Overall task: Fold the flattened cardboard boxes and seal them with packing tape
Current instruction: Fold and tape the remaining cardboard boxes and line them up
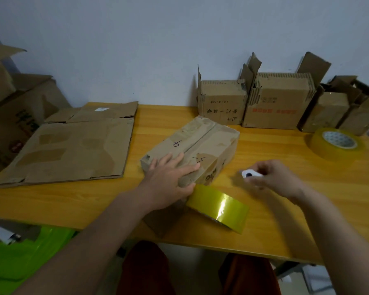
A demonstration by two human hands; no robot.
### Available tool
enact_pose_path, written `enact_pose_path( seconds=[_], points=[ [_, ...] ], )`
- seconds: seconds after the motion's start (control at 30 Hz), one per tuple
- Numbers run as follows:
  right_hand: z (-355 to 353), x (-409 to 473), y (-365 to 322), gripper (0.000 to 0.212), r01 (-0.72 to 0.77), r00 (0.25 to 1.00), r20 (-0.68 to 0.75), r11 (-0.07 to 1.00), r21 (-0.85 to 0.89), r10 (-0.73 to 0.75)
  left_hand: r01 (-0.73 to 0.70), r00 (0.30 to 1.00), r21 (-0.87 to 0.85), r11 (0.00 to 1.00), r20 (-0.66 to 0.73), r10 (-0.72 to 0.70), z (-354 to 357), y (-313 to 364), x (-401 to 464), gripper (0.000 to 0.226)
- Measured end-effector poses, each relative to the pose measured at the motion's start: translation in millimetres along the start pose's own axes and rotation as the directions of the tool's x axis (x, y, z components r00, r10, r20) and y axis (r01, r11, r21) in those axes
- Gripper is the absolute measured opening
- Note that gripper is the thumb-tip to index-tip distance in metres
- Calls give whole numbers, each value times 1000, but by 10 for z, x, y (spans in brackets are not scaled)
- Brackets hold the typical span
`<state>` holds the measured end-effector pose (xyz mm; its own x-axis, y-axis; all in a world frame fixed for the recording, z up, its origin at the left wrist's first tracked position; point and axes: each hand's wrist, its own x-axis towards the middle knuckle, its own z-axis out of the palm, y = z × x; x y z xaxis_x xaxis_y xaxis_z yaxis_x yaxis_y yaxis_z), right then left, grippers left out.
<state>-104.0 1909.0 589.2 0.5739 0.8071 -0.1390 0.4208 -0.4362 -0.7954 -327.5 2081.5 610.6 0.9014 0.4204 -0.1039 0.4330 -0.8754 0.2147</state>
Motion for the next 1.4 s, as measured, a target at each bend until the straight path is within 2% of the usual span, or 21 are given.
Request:
enact_pose_path(
  seconds=[0.1,0.23,0.33,0.47,0.6,0.67,0.73,0.8,0.83,0.9,0.93,0.97,1.0,1.07,1.1,1.13,1.2,1.23,1.3,1.4],
  points=[
    [-41,-106,-229,11,141,988,-84,981,132,-131,-86,995,-40,995,47,88,-59,19,122,54],
    [105,-191,-528,14,256,967,-74,935,247,-245,-191,974,-57,980,114,196,-95,39,394,54],
    [258,-144,-631,16,291,955,-114,943,159,-275,-249,958,-34,968,141,252,-140,41,602,55],
    [417,-82,-632,31,239,967,-124,963,123,-224,-252,955,-4,968,162,250,-215,-29,772,54],
    [549,-84,-585,33,190,977,-117,974,120,-176,-166,985,-3,986,55,166,-213,-48,786,49],
    [565,-80,-558,30,163,983,-103,980,115,-151,-77,994,-51,996,-81,73,-157,-2,752,53],
    [553,-77,-565,28,153,986,-85,985,78,-146,53,965,-166,985,-244,-93,-90,38,697,69],
    [527,-61,-601,27,171,980,-108,985,7,-169,128,893,-423,897,-343,-290,-33,58,601,90],
    [510,-46,-642,26,192,969,-150,980,-49,-198,138,853,-581,802,-342,-395,4,66,541,94],
    [461,-4,-776,22,267,932,-224,958,-108,-285,105,765,-853,511,-259,-590,119,109,400,85],
    [435,33,-849,20,311,923,-210,946,-87,-323,73,728,-926,371,-205,-654,209,167,326,77],
    [416,83,-912,21,351,921,-164,936,-40,-352,60,714,-963,264,-143,-686,296,245,252,69],
    [409,140,-961,23,372,925,-94,928,17,-369,66,729,-982,175,-72,-681,380,340,192,65],
    [427,242,-999,28,355,931,57,932,77,-359,86,800,-995,52,38,-599,474,506,141,61],
    [436,289,-983,31,338,932,105,937,82,-346,88,832,-996,32,56,-552,493,550,158,68],
    [442,324,-950,33,321,934,133,942,102,-332,98,859,-994,49,59,-509,488,573,185,87],
    [446,356,-878,35,282,938,154,942,183,-310,157,873,-980,125,78,-482,428,582,224,123],
    [447,361,-855,36,272,939,155,939,209,-307,182,878,-970,162,86,-470,391,578,223,128],
    [457,359,-848,40,274,939,155,939,206,-308,217,891,-954,207,108,-440,348,568,191,122],
    [473,373,-828,33,257,940,167,938,232,-298,248,908,-953,173,166,-386,436,491,154,113]
  ],
)
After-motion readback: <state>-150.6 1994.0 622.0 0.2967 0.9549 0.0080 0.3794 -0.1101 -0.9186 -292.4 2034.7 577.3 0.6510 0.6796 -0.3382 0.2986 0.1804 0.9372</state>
